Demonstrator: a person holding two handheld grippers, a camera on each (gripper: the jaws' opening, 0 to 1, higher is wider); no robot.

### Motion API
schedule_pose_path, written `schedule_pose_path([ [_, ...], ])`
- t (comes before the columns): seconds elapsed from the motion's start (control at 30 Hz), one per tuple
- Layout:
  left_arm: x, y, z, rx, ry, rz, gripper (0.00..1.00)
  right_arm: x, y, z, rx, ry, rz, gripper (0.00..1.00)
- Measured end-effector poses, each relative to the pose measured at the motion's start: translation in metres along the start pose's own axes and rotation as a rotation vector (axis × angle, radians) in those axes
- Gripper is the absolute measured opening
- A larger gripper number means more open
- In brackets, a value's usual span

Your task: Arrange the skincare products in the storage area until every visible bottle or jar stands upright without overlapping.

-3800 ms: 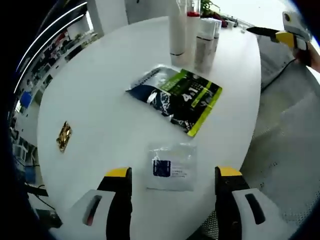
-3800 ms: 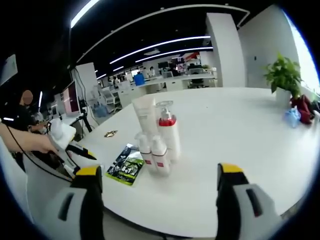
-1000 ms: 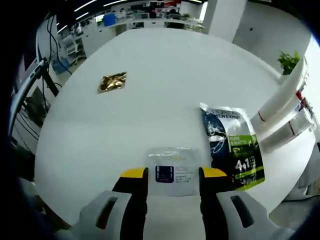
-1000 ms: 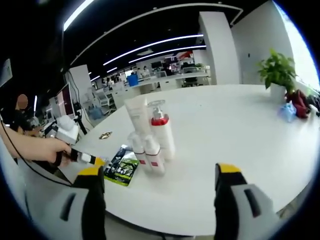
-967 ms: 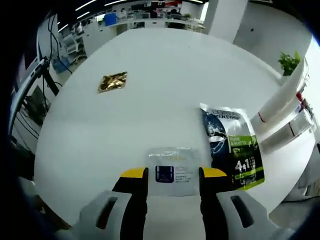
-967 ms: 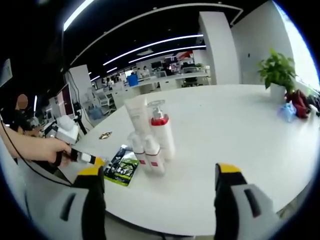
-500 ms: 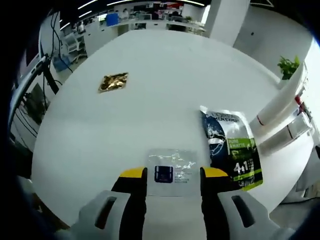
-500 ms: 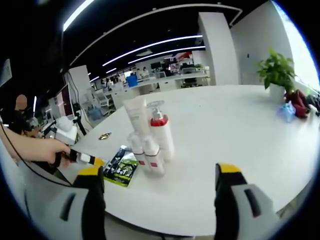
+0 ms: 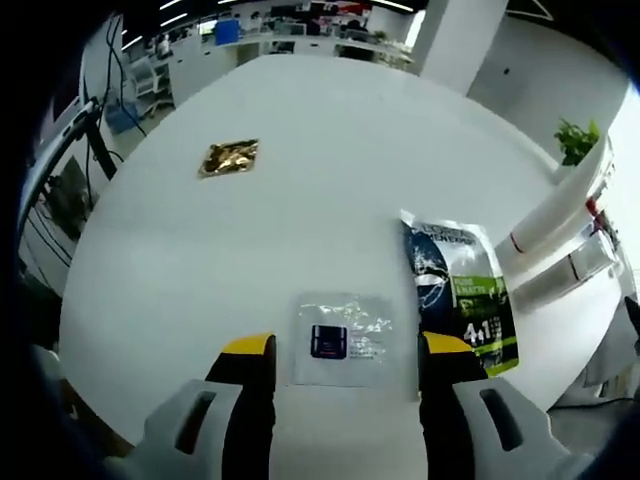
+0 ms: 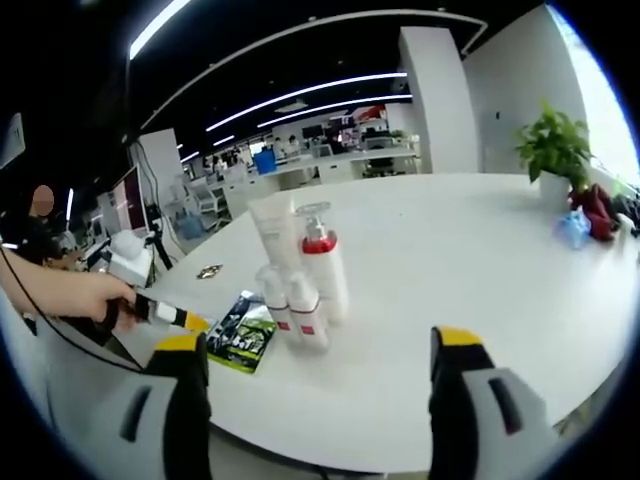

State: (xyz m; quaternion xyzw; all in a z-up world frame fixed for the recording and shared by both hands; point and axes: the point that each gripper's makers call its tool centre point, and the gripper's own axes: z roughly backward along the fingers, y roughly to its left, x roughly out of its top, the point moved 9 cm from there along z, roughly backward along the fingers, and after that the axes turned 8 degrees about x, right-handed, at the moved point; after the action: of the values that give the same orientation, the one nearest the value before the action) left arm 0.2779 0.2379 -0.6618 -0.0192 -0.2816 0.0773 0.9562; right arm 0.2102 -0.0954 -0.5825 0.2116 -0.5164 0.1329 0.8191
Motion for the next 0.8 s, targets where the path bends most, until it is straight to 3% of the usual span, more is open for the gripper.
schedule_pose_path([
  [0.37, -0.002, 0.017, 0.023, -0.044, -0.06, -0.039, 0.67, -0.002, 0.002, -0.001, 0.01, 0.019, 0.001, 0.92],
  [0.53, -0.009, 0.027, 0.033, -0.08, -0.09, -0.082, 0.65, -0.003, 0.003, -0.001, 0.016, 0.03, 0.008, 0.92],
  [0.7, -0.017, 0.037, 0.039, -0.113, -0.112, -0.141, 0.69, -0.004, 0.004, -0.002, 0.02, 0.042, 0.015, 0.92],
  [0.8, -0.02, 0.042, 0.043, -0.135, -0.137, -0.133, 0.73, -0.004, 0.003, -0.002, 0.019, 0.043, 0.012, 0.92],
])
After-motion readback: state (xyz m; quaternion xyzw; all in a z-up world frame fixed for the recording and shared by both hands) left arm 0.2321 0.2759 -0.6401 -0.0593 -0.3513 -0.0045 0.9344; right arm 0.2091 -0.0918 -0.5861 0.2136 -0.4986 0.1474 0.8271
